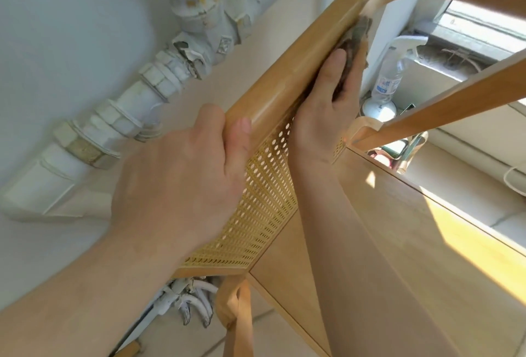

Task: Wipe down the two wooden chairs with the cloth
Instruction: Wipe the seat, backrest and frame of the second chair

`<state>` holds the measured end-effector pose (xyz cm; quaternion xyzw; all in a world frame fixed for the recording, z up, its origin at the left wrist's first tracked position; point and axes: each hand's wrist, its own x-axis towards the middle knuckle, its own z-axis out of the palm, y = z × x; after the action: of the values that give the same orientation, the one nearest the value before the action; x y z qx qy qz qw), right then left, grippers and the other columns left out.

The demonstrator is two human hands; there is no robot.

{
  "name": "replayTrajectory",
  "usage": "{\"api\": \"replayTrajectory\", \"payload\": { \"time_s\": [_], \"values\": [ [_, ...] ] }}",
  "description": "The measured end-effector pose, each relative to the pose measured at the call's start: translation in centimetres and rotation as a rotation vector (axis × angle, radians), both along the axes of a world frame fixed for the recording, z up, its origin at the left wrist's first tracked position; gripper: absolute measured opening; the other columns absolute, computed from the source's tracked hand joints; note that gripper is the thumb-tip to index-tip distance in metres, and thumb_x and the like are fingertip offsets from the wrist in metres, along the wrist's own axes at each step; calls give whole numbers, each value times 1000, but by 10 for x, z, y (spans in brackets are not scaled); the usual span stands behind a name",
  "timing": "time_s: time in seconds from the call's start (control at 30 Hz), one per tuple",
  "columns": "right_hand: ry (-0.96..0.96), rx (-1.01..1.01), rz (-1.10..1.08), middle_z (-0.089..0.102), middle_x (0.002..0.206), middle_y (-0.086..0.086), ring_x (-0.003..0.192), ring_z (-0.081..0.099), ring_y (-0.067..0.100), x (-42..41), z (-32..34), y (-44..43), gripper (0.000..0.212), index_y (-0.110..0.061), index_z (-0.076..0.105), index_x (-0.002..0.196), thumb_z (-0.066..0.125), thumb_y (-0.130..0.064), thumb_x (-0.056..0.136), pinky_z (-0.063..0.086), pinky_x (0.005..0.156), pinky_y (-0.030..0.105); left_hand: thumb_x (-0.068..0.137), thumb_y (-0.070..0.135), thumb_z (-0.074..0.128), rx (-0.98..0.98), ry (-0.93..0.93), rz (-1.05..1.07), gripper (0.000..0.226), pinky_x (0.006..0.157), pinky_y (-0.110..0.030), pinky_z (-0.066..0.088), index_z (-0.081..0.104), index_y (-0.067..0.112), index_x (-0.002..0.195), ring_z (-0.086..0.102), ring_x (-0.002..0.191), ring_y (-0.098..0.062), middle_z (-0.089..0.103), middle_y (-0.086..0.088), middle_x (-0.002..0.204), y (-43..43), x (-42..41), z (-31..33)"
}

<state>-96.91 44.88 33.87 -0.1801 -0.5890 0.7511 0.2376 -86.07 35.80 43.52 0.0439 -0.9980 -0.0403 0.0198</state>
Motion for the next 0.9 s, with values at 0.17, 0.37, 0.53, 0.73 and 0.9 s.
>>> {"api": "replayTrajectory", "payload": {
  "time_s": [0.17, 0.37, 0.53, 0.73, 0.9],
  "values": [
    [-309, -15, 13, 57, 132, -10, 124, 49, 11, -29, -73, 39, 47, -21, 49, 140, 40, -39, 97, 35, 110, 33, 95, 52, 15, 34, 0, 17, 39, 42, -24, 21, 32, 22, 76, 33, 39, -12, 38, 6, 47, 2, -1, 0],
    [-529, 3, 126, 47, 145, 4, 132, 43, 22, 6, -153, 46, 45, -20, 40, 145, 29, -33, 103, 31, 113, 42, 98, 53, 15, 14, 14, 6, 42, 41, -24, 24, 32, 22, 75, 35, 36, -15, 39, 5, 45, 2, -3, -3],
    [-573, -243, 47, 48, 144, -1, 129, 46, 19, 7, -131, 35, 46, -25, 43, 143, 33, -31, 99, 35, 112, 44, 96, 55, 13, 3, 17, -1, 42, 42, -25, 21, 32, 23, 77, 35, 40, -13, 38, 6, 47, 2, -2, -2],
    [172, -4, 129, 38, 152, 10, 144, 27, 17, 72, 30, -32, 42, -6, 44, 141, 43, -11, 100, 22, 119, 35, 92, 60, 14, 41, -9, 45, 43, 44, -31, 22, 32, 24, 77, 32, 46, -24, 38, 4, 53, 1, -3, -3],
    [97, 146, 58, 39, 148, 23, 141, 33, 31, 62, -48, -38, 43, -1, 36, 142, 37, -12, 100, 26, 117, 38, 97, 55, 15, 31, 29, 21, 42, 45, -31, 24, 35, 22, 80, 37, 45, -24, 40, 3, 52, 2, -3, -4]
  ]
}}
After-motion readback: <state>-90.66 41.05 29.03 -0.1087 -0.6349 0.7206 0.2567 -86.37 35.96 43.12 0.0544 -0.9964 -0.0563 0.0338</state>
